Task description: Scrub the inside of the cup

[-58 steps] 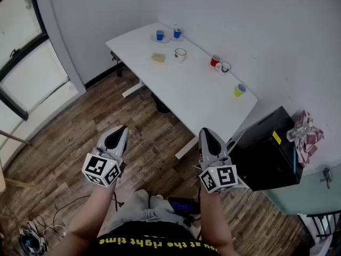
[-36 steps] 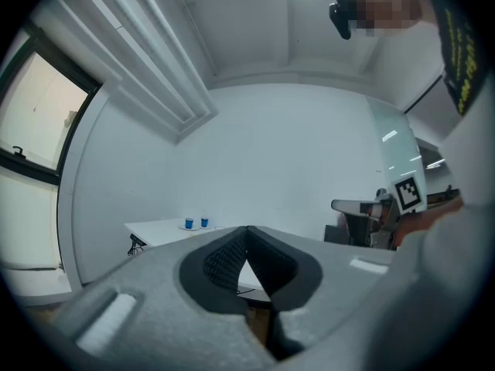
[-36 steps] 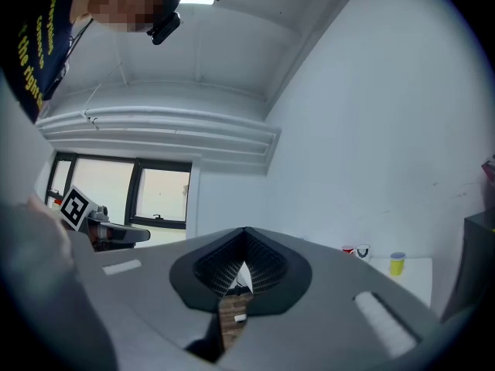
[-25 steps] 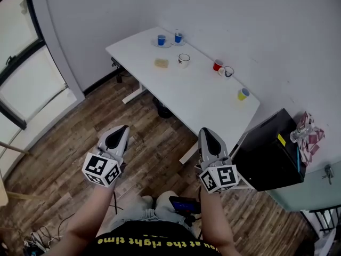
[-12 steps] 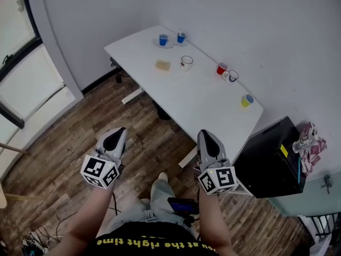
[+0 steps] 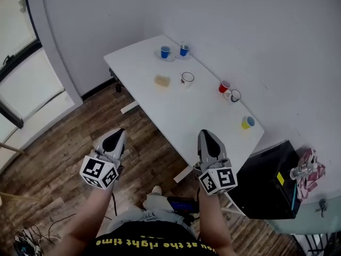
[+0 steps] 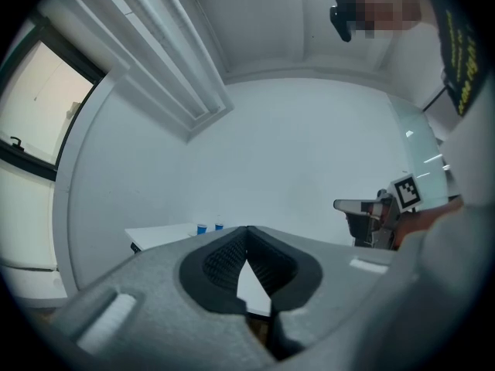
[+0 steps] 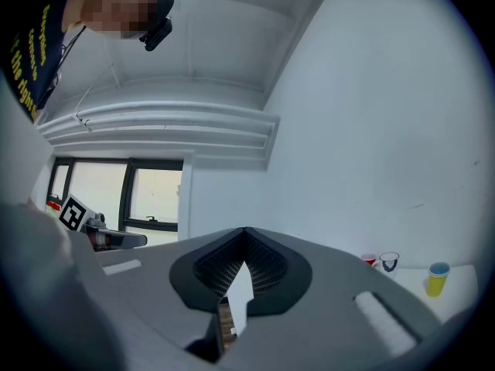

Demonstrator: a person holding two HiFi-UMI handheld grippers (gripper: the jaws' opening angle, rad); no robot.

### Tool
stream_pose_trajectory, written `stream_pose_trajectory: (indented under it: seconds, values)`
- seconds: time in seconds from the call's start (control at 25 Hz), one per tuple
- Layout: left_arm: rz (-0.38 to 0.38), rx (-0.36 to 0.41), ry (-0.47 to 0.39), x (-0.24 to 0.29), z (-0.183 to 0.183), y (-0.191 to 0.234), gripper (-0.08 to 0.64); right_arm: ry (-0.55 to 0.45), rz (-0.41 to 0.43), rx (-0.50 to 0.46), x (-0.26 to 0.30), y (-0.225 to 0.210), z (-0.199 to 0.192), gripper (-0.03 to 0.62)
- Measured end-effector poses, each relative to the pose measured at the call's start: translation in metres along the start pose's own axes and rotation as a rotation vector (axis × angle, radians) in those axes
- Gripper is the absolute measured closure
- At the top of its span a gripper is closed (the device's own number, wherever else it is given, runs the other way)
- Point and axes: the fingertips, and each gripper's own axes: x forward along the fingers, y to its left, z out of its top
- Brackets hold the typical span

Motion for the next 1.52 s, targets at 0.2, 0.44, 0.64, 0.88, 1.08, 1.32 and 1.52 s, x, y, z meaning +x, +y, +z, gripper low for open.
stream_pose_trajectory:
  seconds: [0.2, 0.44, 0.64, 0.88, 1.08, 1.32, 1.52]
  values:
    - [0.036, 0.004, -0.010, 0.038, 0.005, 0.008, 0.560, -0.005, 0.039, 0.009, 0.035, -0.032, 0.000, 0.586]
    - [0.067, 0.007, -0.002, 0.072, 0.001, 0.014, 0.560, -0.001, 0.074, 0.019, 0.072, -0.066, -0.001, 0.586]
    - [0.090, 0.000, 0.005, 0.098, -0.003, 0.020, 0.560, 0.003, 0.103, 0.018, 0.093, -0.085, -0.002, 0.586]
    - [0.080, 0.009, 0.028, 0.132, -0.007, 0.020, 0.560, 0.026, 0.107, 0.033, 0.108, -0.108, -0.016, 0.586]
    - [0.059, 0.013, 0.049, 0.158, -0.012, 0.024, 0.560, 0.047, 0.081, 0.040, 0.114, -0.129, -0.024, 0.586]
    - [0.017, 0.022, 0.062, 0.195, -0.015, 0.037, 0.560, 0.063, 0.032, 0.044, 0.130, -0.154, -0.034, 0.586]
    - [-0.017, 0.022, 0.074, 0.230, -0.015, 0.058, 0.560, 0.061, 0.049, 0.017, 0.157, -0.155, -0.035, 0.586]
